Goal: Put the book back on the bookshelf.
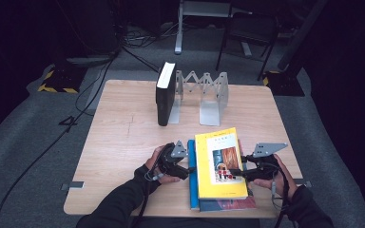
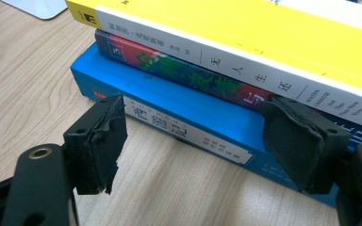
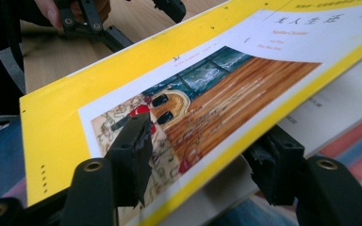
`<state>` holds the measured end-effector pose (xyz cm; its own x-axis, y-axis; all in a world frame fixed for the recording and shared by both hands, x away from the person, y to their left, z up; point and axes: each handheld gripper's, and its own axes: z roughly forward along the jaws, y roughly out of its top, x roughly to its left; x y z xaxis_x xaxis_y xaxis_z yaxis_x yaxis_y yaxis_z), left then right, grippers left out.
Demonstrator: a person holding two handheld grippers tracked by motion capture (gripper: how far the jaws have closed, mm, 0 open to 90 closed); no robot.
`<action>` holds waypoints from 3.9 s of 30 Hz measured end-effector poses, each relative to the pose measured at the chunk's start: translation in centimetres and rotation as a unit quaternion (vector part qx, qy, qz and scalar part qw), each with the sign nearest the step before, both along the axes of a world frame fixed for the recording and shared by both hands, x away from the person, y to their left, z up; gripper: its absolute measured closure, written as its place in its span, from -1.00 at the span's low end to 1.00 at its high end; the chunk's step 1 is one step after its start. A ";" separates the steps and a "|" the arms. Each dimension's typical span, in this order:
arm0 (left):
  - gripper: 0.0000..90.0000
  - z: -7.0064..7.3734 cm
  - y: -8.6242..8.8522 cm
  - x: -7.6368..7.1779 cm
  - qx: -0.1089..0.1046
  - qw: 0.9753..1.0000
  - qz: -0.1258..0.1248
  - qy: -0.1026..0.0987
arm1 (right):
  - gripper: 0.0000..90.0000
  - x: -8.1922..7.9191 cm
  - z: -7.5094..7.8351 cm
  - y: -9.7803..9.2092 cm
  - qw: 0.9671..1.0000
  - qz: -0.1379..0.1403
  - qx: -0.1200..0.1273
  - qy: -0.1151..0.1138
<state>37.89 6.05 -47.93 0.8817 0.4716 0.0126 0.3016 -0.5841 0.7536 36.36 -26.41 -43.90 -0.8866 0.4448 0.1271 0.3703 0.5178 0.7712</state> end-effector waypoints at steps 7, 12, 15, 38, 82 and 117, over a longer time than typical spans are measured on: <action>-0.48 -0.1 0.1 0.7 -0.004 1.000 0.007 0.001 | 0.38 1.6 -0.1 0.5 0.999 -0.001 0.021 0.030; -0.37 0.1 0.3 1.0 -0.005 1.000 0.024 -0.015 | 0.53 1.7 -0.2 0.4 0.999 0.007 0.043 0.028; -0.34 0.1 0.5 1.5 -0.004 0.999 0.031 -0.008 | 0.58 1.3 -0.1 0.7 0.999 0.009 0.045 0.007; 0.46 5.1 -0.3 4.6 -0.120 0.992 -0.023 -0.011 | 0.39 0.3 2.1 0.6 0.993 0.028 0.079 -0.087; -0.23 3.2 -0.8 -6.9 -0.034 0.995 -0.093 -0.018 | 0.85 -7.3 3.9 -1.2 0.965 0.015 0.101 -0.241; 0.51 3.1 -5.3 -5.6 -0.087 0.988 -0.090 -0.086 | 0.00 -4.9 0.1 -2.2 0.965 -0.105 0.052 -0.235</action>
